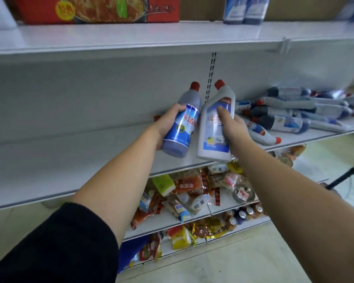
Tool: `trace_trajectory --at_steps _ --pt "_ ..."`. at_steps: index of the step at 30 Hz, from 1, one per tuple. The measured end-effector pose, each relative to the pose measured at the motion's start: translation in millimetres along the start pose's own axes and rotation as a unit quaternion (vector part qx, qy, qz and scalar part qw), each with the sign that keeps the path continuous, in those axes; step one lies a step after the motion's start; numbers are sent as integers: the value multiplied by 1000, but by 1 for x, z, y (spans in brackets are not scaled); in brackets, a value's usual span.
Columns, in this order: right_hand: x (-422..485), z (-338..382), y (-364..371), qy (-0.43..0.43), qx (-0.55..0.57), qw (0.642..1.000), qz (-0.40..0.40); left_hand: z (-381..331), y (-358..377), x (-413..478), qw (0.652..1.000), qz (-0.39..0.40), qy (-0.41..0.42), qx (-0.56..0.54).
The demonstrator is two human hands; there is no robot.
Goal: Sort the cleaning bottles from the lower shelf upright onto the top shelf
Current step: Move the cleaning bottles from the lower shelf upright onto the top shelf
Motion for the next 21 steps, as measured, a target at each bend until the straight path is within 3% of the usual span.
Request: trace_trajectory --at_steps 10,21 --pt "-28 33 -69 -34 -13 999 -9 -3 80 -26 998 28 55 10" --pt "-59 64 -138 -80 41 995 40 9 161 -61 993 -53 97 32"
Point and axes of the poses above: each hand's wrist, its own x-axis towards the middle knuckle, its own y-axis out of the palm, z = x × y, the point moved 6 cm from there along x, towards the middle knuckle, and after that the axes turned 13 degrees about -y, right-handed, at the moved point
